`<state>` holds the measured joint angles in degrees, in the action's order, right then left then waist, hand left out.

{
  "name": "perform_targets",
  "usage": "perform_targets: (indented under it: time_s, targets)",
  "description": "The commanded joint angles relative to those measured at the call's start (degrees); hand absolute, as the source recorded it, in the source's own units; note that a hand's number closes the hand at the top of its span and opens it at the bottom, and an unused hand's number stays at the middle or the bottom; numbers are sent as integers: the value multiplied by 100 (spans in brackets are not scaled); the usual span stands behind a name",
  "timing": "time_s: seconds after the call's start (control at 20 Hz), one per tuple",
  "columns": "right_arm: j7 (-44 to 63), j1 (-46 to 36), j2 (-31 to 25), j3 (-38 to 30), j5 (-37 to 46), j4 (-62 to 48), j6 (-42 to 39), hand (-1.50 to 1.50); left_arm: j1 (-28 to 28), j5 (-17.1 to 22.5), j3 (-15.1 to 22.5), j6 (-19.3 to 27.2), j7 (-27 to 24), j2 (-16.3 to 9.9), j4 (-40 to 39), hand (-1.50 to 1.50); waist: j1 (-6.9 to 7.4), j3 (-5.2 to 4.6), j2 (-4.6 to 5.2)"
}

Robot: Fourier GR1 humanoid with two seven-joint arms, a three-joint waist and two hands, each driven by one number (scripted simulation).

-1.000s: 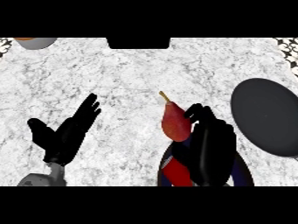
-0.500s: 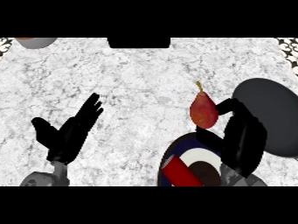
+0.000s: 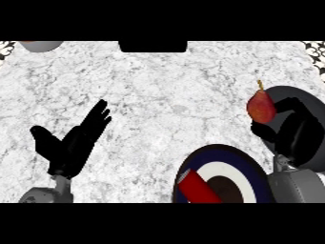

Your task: Pick the pear from the plate and place it in the pan

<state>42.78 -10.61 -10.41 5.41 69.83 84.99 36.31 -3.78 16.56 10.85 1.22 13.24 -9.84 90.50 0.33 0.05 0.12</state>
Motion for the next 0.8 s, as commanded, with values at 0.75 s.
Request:
perform_targets:
  time_s: [0.75]
  targets:
    - [-4256, -1770, -1587, -2336, -3561, -4793, 1959, 150, -106, -38, -165, -240, 51, 70, -82, 0, 138, 22, 52]
